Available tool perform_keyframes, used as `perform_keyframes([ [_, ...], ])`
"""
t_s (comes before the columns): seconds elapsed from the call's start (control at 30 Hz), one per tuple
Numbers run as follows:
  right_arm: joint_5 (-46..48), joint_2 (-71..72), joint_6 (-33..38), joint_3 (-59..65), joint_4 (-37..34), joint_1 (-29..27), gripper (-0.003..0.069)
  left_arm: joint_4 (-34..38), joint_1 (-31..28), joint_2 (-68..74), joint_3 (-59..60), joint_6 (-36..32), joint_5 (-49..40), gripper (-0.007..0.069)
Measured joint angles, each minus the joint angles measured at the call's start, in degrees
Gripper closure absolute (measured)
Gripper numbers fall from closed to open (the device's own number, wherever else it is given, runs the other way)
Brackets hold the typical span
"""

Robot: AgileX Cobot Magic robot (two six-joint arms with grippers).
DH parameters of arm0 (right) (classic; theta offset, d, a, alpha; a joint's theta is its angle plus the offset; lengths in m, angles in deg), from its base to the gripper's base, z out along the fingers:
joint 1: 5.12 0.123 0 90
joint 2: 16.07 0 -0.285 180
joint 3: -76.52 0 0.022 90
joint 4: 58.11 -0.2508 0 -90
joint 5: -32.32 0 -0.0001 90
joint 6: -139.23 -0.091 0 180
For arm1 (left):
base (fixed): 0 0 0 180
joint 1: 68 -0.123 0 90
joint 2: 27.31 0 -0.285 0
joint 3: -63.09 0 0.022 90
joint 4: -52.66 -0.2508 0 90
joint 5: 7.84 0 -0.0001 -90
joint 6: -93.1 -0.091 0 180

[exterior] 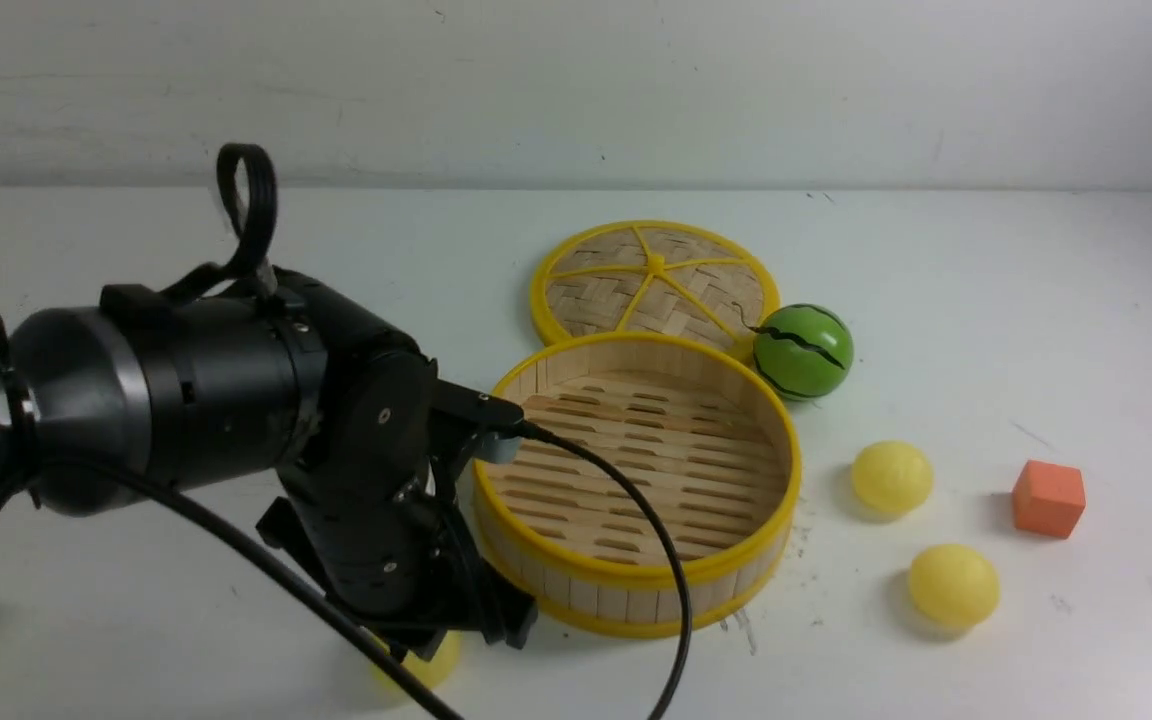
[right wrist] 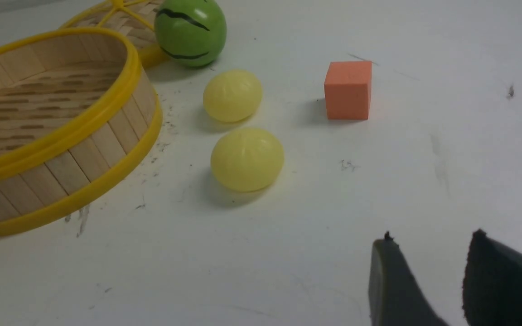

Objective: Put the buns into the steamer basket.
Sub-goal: Use the left arm to grab a steamed stuffed bun

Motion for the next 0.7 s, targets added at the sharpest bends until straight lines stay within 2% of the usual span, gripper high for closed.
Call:
perform_keyframes([
  [0.13,0.0,0.0,0.0,0.0,0.0,0.0,0.042,-1.44,0.0,0.39,0.0,0.95,1.8,0.0426],
  [0.23,0.0,0.0,0.0,0.0,0.0,0.0,0.042,-1.58,0.0,0.86,0.0,1.18,2.54,0.0409],
  [0.7,0.0,0.0,0.0,0.0,0.0,0.0,0.042,-2.49,0.0,3.29,-0.44,1.37,2.88,0.0396],
])
